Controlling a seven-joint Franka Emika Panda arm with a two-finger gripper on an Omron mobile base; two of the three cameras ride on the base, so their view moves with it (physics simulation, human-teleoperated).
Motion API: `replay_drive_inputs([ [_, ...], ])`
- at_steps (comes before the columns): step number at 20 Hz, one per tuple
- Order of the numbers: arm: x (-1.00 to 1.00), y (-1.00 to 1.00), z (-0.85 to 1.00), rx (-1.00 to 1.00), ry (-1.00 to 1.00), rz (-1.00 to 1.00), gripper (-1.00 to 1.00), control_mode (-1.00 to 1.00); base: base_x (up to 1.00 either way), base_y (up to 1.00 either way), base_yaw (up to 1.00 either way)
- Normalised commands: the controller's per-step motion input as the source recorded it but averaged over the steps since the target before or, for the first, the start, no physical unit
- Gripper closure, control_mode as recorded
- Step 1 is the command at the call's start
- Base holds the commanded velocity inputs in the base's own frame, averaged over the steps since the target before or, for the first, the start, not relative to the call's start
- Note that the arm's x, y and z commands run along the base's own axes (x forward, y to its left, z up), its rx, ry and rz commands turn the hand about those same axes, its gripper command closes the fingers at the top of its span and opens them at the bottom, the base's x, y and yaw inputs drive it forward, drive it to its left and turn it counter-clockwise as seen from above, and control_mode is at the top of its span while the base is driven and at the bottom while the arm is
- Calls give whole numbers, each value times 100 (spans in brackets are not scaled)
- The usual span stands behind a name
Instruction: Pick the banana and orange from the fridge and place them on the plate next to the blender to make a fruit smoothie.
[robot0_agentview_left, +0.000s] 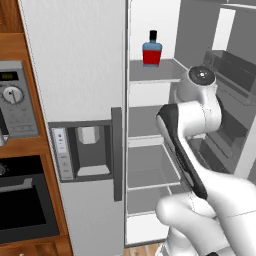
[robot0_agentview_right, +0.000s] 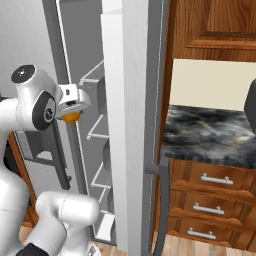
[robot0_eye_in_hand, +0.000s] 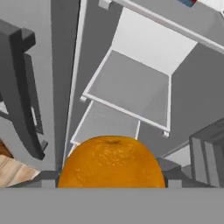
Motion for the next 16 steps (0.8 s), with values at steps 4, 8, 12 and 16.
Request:
replay_drive_inputs([
  [4,-50,23,-20,-2,-8,14,100,100,-50,33,28],
  [8,0,0,0,0,0,0,100,100,-62,56,89],
  [12,0,0,0,0,0,0,100,100,-29,62,100],
  [16,0,0,0,0,0,0,100,100,-23,64,100],
])
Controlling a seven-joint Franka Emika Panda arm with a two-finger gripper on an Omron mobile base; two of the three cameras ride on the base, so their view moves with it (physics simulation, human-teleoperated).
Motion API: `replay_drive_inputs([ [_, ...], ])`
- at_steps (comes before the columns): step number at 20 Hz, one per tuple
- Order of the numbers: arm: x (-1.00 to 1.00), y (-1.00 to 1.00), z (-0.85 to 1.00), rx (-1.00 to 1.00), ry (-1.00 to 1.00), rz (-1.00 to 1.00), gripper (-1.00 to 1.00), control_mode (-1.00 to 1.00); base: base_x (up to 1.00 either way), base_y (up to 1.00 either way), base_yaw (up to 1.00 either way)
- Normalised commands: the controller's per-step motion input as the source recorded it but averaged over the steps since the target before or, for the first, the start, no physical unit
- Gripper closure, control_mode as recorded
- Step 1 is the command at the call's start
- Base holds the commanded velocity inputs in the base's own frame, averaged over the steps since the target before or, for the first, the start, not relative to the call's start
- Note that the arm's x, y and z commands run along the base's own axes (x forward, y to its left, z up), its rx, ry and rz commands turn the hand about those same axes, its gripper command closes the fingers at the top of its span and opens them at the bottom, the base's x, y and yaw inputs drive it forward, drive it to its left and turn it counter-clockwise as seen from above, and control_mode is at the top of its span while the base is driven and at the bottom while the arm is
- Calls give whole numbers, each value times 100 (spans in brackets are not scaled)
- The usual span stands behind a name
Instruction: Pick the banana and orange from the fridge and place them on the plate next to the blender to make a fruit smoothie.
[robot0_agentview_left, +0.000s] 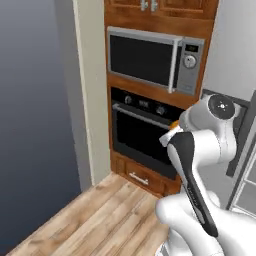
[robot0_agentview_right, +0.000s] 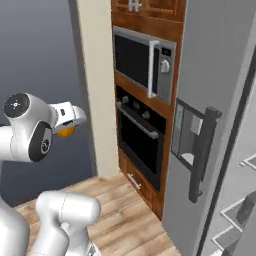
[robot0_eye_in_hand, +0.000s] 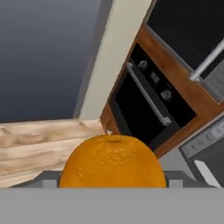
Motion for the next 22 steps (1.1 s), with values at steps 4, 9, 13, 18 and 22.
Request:
replay_drive_inputs([
  [4,0,0,0,0,0,0,100,100,-21,65,99],
  [9,0,0,0,0,0,0,100,100,-18,62,100],
  [13,0,0,0,0,0,0,100,100,-12,47,100],
  [18,0,0,0,0,0,0,100,100,28,45,87],
  [22,0,0,0,0,0,0,100,100,100,45,52],
])
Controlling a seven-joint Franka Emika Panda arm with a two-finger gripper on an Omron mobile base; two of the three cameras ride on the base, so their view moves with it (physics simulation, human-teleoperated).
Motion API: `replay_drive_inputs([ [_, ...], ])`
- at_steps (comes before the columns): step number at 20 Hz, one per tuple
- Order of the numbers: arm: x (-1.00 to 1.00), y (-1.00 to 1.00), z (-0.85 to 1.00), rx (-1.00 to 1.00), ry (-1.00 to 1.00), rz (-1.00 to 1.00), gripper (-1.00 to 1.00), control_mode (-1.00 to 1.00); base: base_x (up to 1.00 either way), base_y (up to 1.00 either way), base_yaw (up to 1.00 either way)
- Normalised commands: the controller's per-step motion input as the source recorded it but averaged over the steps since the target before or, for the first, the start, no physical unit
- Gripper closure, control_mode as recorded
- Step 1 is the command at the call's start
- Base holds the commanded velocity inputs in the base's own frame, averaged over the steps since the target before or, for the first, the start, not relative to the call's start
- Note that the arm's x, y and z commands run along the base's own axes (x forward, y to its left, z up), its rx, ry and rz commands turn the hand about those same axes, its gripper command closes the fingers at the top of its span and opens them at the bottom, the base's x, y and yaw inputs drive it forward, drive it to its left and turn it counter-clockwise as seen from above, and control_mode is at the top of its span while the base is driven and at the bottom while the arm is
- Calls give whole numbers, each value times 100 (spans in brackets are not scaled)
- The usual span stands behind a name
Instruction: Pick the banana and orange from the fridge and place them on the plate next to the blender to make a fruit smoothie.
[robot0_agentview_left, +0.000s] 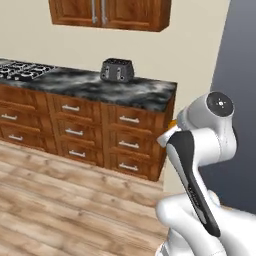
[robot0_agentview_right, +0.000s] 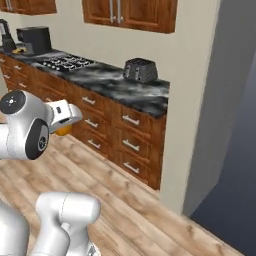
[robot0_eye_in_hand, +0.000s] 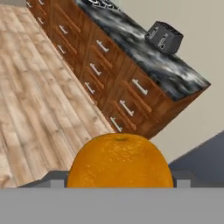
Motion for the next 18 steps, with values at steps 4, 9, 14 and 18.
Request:
replay_drive_inputs([
  [4,0,0,0,0,0,0,100,100,100,51,46],
  [9,0,0,0,0,0,0,100,100,100,64,34],
  [14,0,0,0,0,0,0,100,100,100,74,18],
  [18,0,0,0,0,0,0,100,100,100,70,5],
])
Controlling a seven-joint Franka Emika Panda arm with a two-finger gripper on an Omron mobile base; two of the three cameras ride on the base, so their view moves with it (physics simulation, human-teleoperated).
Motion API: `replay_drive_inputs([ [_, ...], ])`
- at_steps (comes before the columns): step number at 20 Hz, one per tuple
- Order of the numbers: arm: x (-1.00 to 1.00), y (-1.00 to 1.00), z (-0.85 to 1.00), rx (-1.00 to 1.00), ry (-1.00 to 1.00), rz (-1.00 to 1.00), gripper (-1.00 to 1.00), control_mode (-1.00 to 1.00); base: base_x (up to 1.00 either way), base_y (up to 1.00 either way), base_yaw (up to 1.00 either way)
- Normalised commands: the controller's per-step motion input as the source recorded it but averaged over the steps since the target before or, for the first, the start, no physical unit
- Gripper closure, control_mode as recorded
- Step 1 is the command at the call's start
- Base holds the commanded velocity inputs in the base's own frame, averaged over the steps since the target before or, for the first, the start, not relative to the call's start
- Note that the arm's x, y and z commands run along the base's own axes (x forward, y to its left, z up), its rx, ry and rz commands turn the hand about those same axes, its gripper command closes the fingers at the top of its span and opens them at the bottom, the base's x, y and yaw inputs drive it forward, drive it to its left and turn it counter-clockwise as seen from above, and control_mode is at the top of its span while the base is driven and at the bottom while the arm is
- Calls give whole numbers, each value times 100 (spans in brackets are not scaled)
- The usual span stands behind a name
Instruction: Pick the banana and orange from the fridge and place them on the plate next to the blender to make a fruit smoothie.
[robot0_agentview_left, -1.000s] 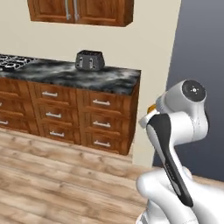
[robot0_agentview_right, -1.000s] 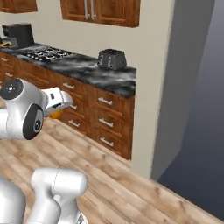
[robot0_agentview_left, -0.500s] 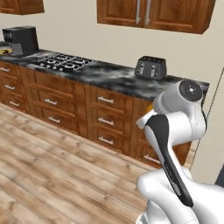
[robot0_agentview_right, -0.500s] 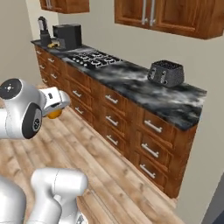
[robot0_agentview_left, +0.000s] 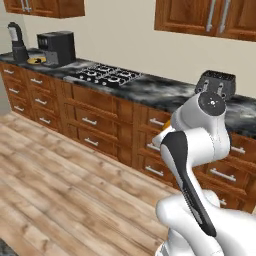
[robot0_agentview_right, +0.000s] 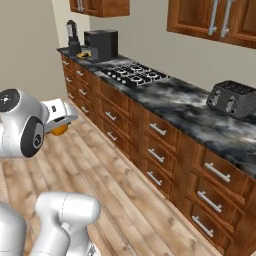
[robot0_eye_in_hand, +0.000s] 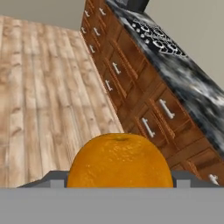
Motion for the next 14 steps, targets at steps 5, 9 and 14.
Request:
replay_drive_inputs([
  [5,0,0,0,0,0,0,100,100,100,41,0],
  [9,0,0,0,0,0,0,100,100,100,-54,5],
  [14,0,0,0,0,0,0,100,100,100,34,0],
])
